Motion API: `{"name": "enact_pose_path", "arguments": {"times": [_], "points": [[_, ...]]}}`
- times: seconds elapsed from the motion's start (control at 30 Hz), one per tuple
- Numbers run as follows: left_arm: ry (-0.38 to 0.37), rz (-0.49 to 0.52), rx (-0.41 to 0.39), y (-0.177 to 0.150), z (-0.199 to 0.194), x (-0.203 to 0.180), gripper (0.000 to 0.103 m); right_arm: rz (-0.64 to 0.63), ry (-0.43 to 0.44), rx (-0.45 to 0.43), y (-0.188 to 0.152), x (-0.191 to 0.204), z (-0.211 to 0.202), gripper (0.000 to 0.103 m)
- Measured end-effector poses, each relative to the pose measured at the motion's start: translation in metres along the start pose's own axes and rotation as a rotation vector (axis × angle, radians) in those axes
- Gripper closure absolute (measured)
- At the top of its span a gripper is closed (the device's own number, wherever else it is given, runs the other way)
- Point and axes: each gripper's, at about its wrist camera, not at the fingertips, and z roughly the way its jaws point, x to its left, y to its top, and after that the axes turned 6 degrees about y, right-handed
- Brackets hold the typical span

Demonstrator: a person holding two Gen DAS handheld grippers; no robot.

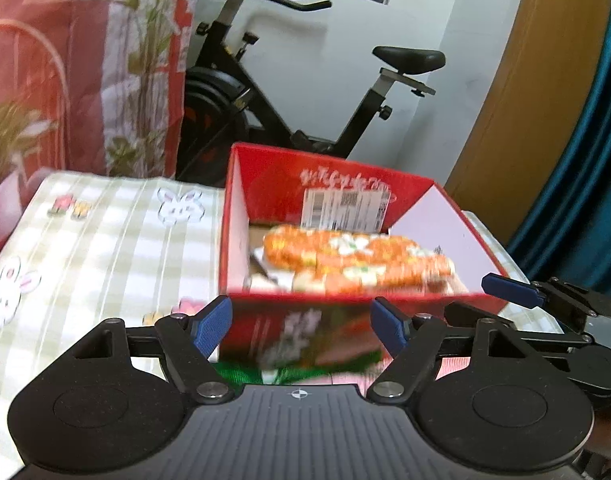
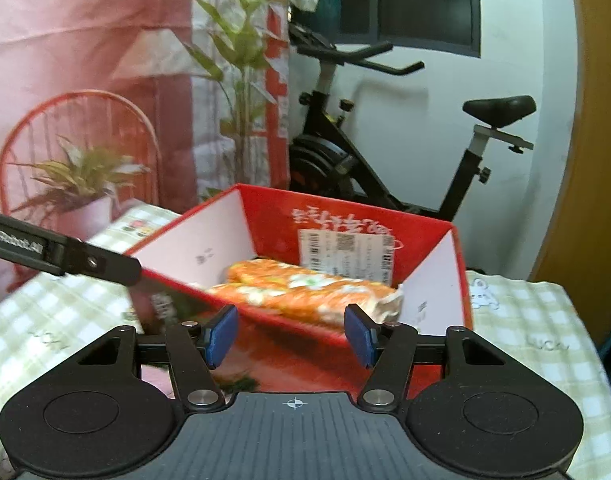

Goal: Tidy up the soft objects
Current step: 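Move both tools back down to the black eye mask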

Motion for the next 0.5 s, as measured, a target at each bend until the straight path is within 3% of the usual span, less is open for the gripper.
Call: {"name": "enact_pose_path", "arguments": {"times": [0.17,0.5], "points": [[0.007,-0.051,0.034,-0.025,-0.004,0.009,0.026,0.021,0.031,-0.008,-0.020,0.009,-0.013,0.048],[0.018,-0.144,0.129,-0.068,0.007,0.018,0.036,0.052,0.042,0.111,-0.065,0.011,0.007,0.051]]}}
